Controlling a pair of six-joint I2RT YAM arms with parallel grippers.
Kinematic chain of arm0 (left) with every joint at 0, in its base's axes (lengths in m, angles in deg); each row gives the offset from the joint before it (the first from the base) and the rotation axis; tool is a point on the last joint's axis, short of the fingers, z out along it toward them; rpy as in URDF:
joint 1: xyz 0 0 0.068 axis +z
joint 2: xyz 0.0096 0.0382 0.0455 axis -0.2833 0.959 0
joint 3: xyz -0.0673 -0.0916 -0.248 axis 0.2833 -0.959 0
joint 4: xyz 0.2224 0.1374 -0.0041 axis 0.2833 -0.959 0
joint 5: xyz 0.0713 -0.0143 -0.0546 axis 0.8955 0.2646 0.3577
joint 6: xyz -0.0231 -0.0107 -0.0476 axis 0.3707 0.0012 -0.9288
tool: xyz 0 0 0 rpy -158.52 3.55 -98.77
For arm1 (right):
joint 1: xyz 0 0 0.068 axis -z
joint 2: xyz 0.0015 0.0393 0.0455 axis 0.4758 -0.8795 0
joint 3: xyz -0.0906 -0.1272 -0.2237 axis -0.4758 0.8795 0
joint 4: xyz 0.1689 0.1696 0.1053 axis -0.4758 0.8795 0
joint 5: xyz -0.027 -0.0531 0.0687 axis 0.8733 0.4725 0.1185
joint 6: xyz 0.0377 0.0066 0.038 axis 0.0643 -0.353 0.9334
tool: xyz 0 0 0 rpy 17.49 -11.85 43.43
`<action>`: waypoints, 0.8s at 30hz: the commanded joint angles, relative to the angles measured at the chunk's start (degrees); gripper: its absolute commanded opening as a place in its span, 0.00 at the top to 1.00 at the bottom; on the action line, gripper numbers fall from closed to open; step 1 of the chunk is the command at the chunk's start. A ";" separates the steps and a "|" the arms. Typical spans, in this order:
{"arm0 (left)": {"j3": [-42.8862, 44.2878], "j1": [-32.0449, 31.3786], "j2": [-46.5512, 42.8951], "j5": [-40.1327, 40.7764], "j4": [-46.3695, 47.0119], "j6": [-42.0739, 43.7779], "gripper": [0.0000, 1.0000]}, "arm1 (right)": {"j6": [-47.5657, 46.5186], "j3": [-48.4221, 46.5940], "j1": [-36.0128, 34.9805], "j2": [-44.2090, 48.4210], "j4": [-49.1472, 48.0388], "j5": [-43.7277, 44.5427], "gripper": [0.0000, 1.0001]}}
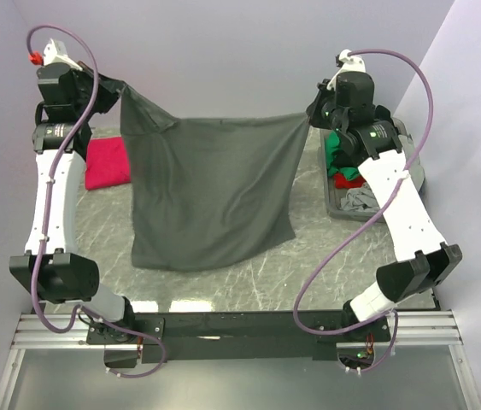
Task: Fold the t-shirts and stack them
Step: Flatten the tshirt out
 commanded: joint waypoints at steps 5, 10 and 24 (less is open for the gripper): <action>7.72 -0.05 -8.35 1.21 3.47 1.53 1.00 | 0.23 -5.71 -0.17 6.85 -0.93 -0.31 1.00; 4.21 -0.05 -16.95 4.62 5.75 0.38 1.00 | -0.30 -7.21 -0.61 10.45 1.27 -0.22 1.00; -3.89 0.03 -39.21 16.41 4.19 3.02 1.00 | 1.37 4.84 -3.86 31.29 -3.22 2.59 1.00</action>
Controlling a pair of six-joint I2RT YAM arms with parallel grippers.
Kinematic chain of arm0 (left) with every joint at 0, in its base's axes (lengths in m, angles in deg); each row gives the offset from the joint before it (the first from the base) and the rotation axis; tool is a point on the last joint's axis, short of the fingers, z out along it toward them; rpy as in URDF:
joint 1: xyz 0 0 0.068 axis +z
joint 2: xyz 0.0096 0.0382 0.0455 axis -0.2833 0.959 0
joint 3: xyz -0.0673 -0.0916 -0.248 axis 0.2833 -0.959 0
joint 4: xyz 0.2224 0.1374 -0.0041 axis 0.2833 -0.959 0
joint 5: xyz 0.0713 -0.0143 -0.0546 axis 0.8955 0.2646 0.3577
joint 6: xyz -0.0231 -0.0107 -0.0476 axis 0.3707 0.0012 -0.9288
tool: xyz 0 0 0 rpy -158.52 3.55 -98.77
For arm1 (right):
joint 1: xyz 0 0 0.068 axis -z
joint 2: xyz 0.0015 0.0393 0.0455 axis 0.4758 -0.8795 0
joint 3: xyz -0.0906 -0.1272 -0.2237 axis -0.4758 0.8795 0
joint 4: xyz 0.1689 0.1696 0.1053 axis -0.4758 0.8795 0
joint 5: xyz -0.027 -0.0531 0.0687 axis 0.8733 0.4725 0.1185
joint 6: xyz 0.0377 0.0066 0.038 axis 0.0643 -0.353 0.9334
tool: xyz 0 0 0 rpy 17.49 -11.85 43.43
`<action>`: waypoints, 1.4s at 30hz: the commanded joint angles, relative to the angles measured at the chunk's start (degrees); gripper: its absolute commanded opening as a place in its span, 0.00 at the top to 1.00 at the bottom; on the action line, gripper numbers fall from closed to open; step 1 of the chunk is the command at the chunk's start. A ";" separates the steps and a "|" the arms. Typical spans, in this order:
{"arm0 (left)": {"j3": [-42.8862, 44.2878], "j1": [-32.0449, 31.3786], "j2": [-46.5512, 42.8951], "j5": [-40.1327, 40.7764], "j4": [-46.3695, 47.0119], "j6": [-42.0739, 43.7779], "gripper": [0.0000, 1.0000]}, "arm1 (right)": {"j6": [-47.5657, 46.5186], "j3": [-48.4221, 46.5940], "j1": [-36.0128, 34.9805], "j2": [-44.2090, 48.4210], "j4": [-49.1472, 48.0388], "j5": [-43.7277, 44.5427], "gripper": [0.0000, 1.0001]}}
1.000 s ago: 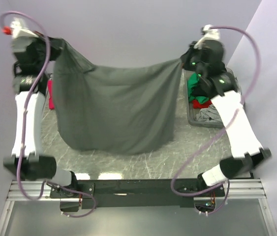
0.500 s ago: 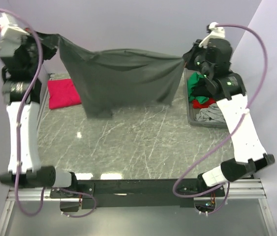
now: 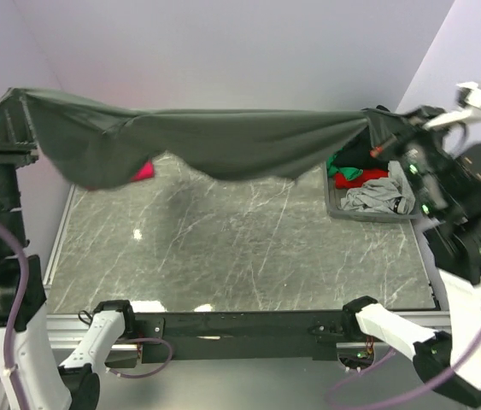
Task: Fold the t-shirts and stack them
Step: Flatten the tshirt out
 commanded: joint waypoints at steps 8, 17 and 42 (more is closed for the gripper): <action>2.03 -0.01 6.77 -1.39 -4.03 -1.55 1.00 | 4.45 -0.25 -0.56 -2.53 -2.90 1.64 1.00; -6.42 -0.45 31.72 -16.24 0.99 -4.12 1.00 | 4.63 14.69 7.25 -16.84 -13.88 -5.04 1.00; -27.50 -3.88 40.10 -15.81 -14.84 3.27 0.20 | 2.95 16.71 -1.60 -39.89 -5.37 -15.06 0.36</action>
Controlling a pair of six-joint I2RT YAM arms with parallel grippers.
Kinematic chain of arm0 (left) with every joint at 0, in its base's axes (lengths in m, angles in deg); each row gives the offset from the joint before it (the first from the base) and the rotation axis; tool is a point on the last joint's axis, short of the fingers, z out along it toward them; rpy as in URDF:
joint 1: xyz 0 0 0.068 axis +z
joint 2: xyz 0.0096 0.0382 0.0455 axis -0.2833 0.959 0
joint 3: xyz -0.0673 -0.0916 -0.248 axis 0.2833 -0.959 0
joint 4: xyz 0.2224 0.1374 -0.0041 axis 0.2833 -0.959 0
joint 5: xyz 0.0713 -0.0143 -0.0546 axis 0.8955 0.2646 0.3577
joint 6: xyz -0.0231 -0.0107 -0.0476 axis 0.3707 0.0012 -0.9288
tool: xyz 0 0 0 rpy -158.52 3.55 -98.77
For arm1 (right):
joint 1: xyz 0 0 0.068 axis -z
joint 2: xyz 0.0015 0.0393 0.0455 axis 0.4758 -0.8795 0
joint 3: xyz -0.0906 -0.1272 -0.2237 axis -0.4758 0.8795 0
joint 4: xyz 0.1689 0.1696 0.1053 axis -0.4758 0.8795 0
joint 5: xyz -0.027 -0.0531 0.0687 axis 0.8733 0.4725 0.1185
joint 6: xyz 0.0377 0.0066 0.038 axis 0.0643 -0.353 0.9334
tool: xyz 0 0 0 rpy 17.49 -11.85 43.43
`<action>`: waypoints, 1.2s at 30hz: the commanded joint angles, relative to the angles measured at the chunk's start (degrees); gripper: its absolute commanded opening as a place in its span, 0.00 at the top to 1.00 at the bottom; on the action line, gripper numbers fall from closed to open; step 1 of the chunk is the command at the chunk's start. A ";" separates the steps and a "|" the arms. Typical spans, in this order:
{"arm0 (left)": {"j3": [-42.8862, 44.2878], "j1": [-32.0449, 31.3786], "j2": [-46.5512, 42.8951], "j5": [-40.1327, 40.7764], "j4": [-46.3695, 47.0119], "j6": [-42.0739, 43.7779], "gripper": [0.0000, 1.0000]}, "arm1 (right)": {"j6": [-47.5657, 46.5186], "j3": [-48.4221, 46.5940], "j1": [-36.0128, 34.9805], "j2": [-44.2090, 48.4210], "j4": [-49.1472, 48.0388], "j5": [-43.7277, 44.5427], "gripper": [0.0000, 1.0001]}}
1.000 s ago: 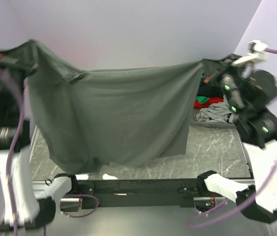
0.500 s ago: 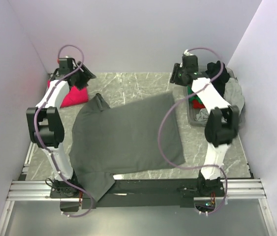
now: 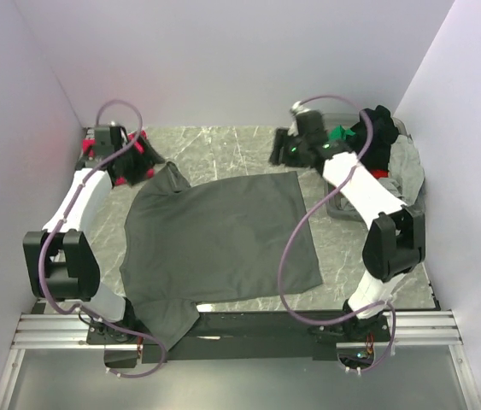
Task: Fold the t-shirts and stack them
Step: Flatten the tshirt out
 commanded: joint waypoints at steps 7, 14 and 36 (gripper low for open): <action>-11.36 0.08 0.65 -2.95 -3.41 2.51 0.19 | 7.06 12.28 -8.42 0.70 -2.82 -5.83 0.39; -14.89 -0.01 3.81 -2.69 -1.39 3.92 0.20 | 9.88 17.12 -8.86 -0.97 -1.60 -3.82 0.39; -5.06 -3.00 21.39 -1.02 -1.82 6.65 0.23 | 13.57 16.95 -6.05 -8.09 2.17 2.86 0.43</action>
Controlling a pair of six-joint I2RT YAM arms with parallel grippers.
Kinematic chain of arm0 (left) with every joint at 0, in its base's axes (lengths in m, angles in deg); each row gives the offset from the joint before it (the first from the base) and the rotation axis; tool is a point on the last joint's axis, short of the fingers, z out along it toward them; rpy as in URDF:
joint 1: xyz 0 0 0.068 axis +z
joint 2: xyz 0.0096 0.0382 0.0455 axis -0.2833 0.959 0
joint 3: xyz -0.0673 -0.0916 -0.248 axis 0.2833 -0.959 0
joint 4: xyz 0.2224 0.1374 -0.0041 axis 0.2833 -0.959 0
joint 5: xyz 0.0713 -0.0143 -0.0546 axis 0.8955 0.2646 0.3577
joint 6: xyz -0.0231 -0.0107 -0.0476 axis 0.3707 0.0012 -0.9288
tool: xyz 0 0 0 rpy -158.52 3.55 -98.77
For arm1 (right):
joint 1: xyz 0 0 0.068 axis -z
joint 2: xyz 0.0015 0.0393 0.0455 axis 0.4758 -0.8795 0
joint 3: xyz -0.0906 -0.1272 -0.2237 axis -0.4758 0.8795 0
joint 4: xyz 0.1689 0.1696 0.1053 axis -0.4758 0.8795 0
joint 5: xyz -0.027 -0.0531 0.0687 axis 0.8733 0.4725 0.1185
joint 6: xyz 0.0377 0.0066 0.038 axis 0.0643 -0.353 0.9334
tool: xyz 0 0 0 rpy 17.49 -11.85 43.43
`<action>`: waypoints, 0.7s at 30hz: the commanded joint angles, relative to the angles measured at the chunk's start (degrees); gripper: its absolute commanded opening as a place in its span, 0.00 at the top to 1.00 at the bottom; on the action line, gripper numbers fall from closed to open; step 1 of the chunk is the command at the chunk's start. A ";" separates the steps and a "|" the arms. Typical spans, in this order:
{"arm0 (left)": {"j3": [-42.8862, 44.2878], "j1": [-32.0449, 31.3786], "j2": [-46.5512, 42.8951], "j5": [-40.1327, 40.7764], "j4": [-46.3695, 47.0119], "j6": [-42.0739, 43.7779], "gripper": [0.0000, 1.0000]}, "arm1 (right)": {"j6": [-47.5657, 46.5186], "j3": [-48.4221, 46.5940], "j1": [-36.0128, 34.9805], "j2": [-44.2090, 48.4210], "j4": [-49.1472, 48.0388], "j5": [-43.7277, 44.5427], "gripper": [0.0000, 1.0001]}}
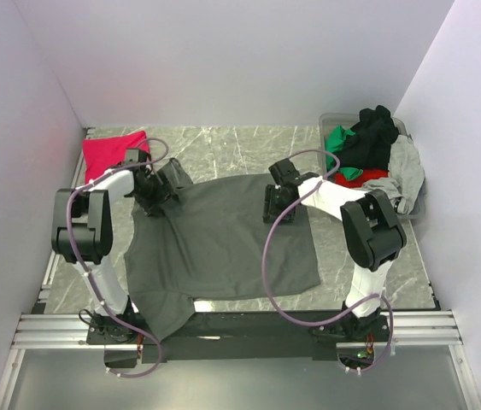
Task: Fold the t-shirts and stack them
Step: Flatten the tshirt out
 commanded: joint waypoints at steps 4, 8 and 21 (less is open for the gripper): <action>5.81 -1.21 7.17 1.88 -0.89 1.88 0.23 | 1.76 -3.45 4.24 -1.93 2.46 1.75 0.43; 12.48 -1.56 11.48 1.89 -3.60 1.88 0.23 | 2.02 -5.90 6.52 -3.07 3.70 1.40 0.43; 34.99 -4.02 25.99 1.18 -10.82 2.59 0.24 | 0.44 -16.28 11.45 -10.11 9.76 2.45 0.44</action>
